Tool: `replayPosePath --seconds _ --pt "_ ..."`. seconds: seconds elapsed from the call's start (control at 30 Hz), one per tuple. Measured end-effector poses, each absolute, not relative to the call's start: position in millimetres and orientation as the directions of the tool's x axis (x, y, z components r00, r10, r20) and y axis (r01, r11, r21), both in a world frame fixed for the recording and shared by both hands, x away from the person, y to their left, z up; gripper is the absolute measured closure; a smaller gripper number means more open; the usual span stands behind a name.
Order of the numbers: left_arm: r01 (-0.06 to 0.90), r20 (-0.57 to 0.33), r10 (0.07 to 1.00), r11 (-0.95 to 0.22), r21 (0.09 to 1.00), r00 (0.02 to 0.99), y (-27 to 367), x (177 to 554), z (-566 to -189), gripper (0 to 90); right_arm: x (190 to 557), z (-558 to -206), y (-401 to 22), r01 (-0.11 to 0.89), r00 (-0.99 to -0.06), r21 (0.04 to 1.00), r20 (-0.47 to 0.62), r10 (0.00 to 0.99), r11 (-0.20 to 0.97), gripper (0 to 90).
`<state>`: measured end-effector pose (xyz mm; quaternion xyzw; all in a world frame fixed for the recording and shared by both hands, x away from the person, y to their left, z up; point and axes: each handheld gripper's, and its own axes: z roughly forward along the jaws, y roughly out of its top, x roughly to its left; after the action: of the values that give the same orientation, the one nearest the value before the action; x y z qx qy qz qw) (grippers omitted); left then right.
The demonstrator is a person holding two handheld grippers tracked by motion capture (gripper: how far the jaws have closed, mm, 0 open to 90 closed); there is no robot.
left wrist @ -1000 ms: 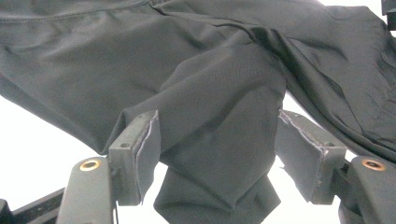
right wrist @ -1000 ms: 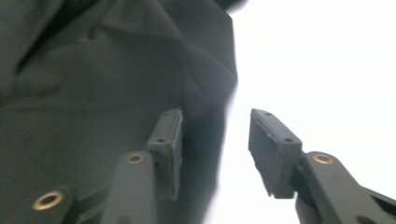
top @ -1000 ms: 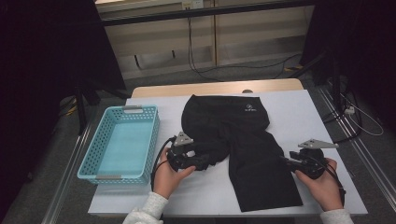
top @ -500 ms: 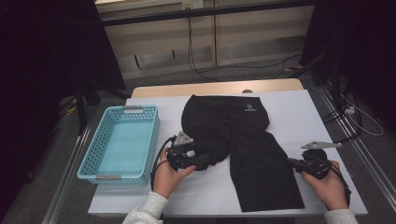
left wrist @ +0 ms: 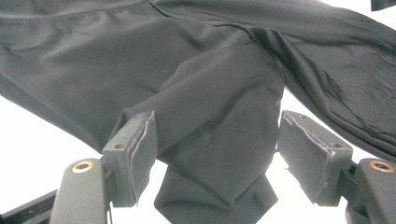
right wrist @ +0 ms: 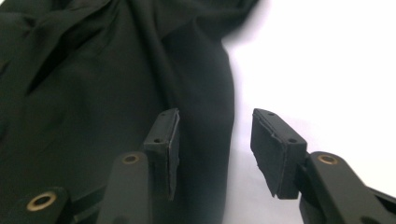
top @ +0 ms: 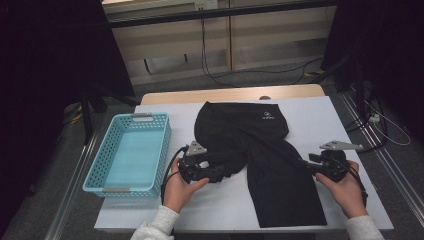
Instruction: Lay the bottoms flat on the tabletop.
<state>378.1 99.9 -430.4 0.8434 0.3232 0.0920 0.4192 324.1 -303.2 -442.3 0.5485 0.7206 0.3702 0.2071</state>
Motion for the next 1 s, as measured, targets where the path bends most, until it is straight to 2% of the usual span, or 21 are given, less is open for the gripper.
replayPosePath --seconds 0.07,0.2,0.33,0.43,0.5,0.57,0.73,0.8,0.83,0.87,0.9,0.97,1.0 --pt "0.460 -0.109 0.620 -0.440 0.772 0.777 101.2 378.1 -428.8 28.2 337.8 -444.4 -302.1 0.632 -0.304 0.763 0.088 0.948 0.132 52.7" --pt "0.471 -0.112 0.638 -0.426 0.772 0.762 103.0 377.9 -429.4 27.8 364.9 -450.3 -298.7 0.641 -0.310 0.759 0.119 0.943 0.115 55.5" --pt "0.473 -0.124 0.629 -0.425 0.772 0.768 105.9 378.6 -430.5 27.8 388.9 -455.2 -287.7 0.657 -0.346 0.736 0.103 0.933 0.162 54.5" --pt "0.476 -0.132 0.629 -0.418 0.773 0.766 108.1 378.5 -430.2 27.6 400.5 -459.1 -281.3 0.674 -0.368 0.716 0.112 0.923 0.182 61.5" --pt "0.478 -0.130 0.630 -0.421 0.771 0.765 110.0 378.1 -429.9 27.5 402.8 -459.7 -277.6 0.663 -0.381 0.718 0.078 0.921 0.213 72.7" --pt "0.479 -0.132 0.631 -0.419 0.771 0.765 110.7 377.3 -430.1 27.5 404.9 -458.8 -279.8 0.674 -0.378 0.712 0.100 0.920 0.199 85.8" --pt "0.476 -0.130 0.628 -0.423 0.771 0.768 109.6 374.5 -430.0 27.5 403.2 -456.8 -303.0 0.705 -0.294 0.702 0.151 0.944 0.107 89.1" --pt "0.477 -0.129 0.630 -0.423 0.770 0.766 109.5 374.1 -430.4 27.5 400.8 -455.6 -311.0 0.711 -0.269 0.698 0.155 0.951 0.087 88.0" --pt "0.478 -0.129 0.629 -0.425 0.769 0.766 109.7 374.1 -430.7 27.5 399.9 -455.5 -312.9 0.712 -0.272 0.699 0.179 0.945 0.072 81.9" --pt "0.482 -0.134 0.627 -0.425 0.766 0.767 109.9 374.1 -431.1 27.5 399.4 -455.3 -313.2 0.720 -0.269 0.691 0.196 0.943 0.062 70.9" --pt "0.481 -0.131 0.629 -0.427 0.766 0.767 110.1 374.2 -431.4 27.5 399.2 -454.9 -312.9 0.719 -0.255 0.692 0.170 0.952 0.069 63.4" --pt "0.482 -0.128 0.632 -0.429 0.764 0.765 110.6 374.9 -431.8 27.4 399.8 -453.6 -313.1 0.709 -0.239 0.703 0.157 0.958 0.061 58.4" --pt "0.477 -0.121 0.631 -0.433 0.765 0.766 110.9 375.2 -431.6 27.4 401.1 -453.2 -314.2 0.701 -0.225 0.713 0.170 0.959 0.038 52.8"
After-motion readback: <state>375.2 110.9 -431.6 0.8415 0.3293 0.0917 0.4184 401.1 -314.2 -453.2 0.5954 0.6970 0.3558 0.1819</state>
